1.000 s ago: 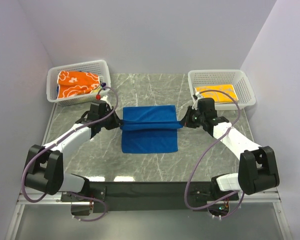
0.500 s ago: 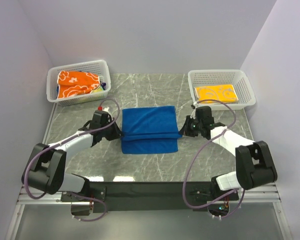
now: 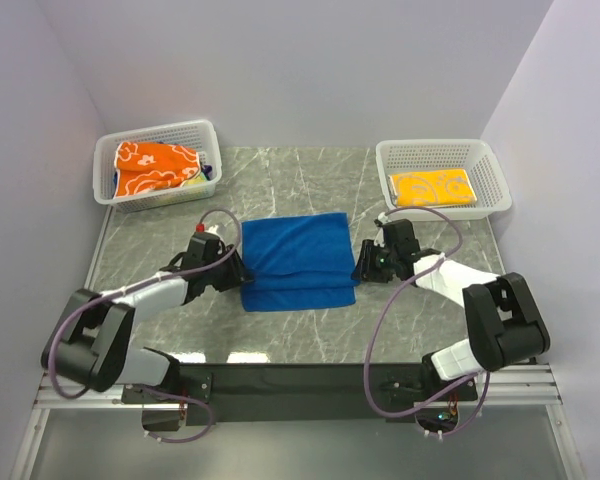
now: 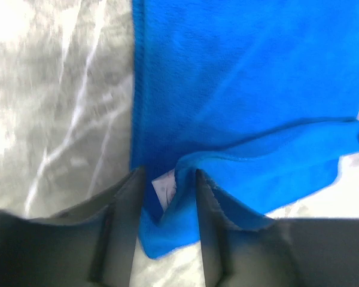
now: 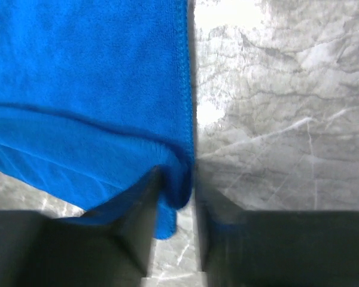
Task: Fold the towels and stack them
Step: Fold the towel
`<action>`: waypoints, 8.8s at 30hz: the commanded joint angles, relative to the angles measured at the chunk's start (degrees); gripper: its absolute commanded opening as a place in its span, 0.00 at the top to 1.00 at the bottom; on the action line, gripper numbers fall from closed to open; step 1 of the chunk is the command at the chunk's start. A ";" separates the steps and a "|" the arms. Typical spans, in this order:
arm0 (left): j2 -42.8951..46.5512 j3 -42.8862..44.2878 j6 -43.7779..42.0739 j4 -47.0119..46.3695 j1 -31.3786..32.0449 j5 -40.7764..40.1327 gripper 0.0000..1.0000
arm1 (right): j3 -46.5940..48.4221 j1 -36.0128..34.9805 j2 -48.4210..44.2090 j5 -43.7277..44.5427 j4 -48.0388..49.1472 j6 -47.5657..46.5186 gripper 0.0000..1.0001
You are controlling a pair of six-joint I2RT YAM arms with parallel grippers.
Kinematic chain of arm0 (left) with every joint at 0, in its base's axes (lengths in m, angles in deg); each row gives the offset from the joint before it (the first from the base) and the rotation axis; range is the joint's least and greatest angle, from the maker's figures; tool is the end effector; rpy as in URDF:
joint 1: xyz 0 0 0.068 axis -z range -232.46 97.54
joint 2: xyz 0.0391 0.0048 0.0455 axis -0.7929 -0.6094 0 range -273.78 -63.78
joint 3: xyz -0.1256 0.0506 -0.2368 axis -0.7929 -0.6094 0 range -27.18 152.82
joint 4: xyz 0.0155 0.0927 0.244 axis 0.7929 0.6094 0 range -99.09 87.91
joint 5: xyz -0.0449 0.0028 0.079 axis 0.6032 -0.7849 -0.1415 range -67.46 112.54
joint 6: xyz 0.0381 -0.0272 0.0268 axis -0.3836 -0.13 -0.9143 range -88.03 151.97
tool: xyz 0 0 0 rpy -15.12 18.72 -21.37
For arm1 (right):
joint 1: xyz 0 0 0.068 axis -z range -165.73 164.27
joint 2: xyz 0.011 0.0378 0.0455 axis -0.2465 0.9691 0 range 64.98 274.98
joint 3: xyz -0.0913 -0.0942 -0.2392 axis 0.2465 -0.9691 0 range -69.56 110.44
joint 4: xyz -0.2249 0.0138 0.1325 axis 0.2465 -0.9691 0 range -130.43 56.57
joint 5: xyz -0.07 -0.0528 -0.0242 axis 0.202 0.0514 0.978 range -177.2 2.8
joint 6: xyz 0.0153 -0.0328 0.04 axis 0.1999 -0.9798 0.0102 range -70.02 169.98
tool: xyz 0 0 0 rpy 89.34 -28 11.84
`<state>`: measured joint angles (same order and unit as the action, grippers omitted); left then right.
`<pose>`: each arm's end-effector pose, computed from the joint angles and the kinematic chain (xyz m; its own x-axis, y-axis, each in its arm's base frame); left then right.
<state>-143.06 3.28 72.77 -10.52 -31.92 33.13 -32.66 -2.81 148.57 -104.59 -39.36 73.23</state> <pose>0.2329 -0.0942 0.1476 -0.8232 -0.3776 -0.4241 -0.1012 0.8325 -0.5447 0.2528 0.0889 0.1529 -0.8770 0.1246 -0.4641 -0.1171 0.8813 0.4579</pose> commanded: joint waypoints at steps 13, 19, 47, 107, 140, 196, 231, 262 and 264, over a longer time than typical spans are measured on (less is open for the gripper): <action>30.32 4.25 -1.33 22.51 0.82 -13.22 0.10 | 15.03 -17.36 -4.77 8.25 -13.93 -19.54 0.45; 31.29 13.83 -10.28 29.81 0.30 -21.47 0.07 | 23.55 -20.62 5.52 2.98 -11.74 -28.77 0.45; 38.59 9.27 -18.56 23.58 -4.80 -21.67 0.12 | 43.43 -27.48 28.64 -6.87 -15.16 -39.59 0.66; 27.44 6.11 -1.25 17.43 0.89 -5.05 0.19 | 7.67 -23.53 -6.41 23.80 -11.91 1.00 0.60; 14.25 -5.32 11.67 14.88 13.21 -15.69 0.45 | -10.18 -15.00 -15.48 22.31 -2.59 19.73 0.62; 12.14 -1.28 14.13 16.55 17.17 -18.32 0.62 | -12.65 -14.38 -13.10 20.46 1.98 20.79 0.63; 13.46 4.96 11.42 22.96 17.08 -23.77 0.99 | -7.47 -14.03 -20.22 25.03 -6.28 18.95 1.00; -36.64 84.41 -5.47 20.24 -12.36 -4.37 0.99 | 63.45 2.05 23.19 17.65 -1.09 4.36 1.00; -37.08 83.20 -5.29 19.81 -13.15 -3.21 0.99 | 64.34 2.05 24.42 16.25 -1.80 4.27 1.00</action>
<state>-180.18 84.32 68.37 11.46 -43.55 25.89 27.89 -1.48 172.41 -87.28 -42.53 79.65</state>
